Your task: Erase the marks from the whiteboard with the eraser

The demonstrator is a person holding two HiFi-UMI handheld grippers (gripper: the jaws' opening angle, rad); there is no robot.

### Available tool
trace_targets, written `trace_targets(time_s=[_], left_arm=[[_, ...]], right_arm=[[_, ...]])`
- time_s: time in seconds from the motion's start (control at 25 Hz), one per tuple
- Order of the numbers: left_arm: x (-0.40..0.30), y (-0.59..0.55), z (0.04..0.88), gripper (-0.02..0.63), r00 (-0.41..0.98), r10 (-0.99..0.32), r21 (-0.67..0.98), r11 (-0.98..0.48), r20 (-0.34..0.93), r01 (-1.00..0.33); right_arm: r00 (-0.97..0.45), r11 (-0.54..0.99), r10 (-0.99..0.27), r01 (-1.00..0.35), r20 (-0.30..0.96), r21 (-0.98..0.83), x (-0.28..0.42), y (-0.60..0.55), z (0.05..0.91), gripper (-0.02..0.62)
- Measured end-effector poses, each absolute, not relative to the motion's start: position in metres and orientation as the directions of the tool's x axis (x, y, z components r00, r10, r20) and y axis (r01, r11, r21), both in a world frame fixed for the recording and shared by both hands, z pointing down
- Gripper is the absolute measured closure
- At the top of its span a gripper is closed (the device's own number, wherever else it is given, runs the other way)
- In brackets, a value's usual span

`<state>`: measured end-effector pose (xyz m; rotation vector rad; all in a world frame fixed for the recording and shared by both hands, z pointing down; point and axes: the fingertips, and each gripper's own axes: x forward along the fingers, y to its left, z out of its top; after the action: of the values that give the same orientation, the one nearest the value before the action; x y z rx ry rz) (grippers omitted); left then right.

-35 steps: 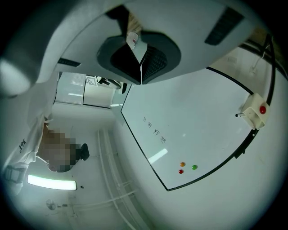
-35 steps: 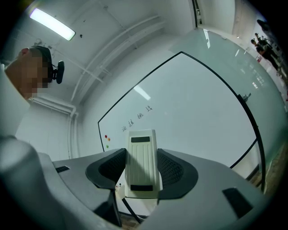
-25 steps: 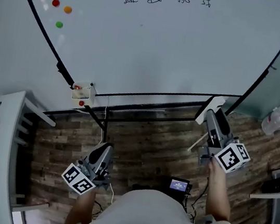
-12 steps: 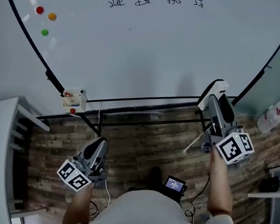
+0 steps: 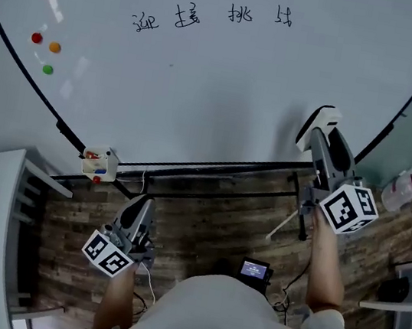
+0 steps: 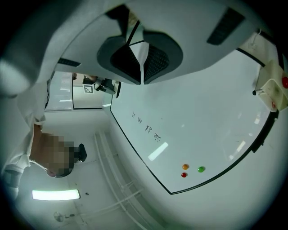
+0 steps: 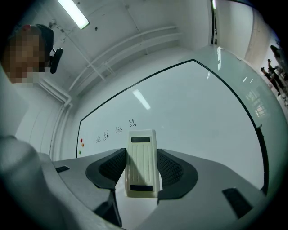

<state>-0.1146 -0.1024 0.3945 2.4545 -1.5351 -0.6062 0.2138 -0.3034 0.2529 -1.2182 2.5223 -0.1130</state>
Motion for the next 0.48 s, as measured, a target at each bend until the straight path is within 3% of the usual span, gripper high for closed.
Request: trace_targets(time_s=[0.48], left_arm=[[-0.101, -0.148, 0.388, 0.592, 0.371, -0.898, 0.341, -0.434, -0.237, -0.834]], right_arm=[[-0.585, 0.645, -0.750, -0.750, -0.309, -0.146, 0.213, -0.358, 0.205, 0.356]])
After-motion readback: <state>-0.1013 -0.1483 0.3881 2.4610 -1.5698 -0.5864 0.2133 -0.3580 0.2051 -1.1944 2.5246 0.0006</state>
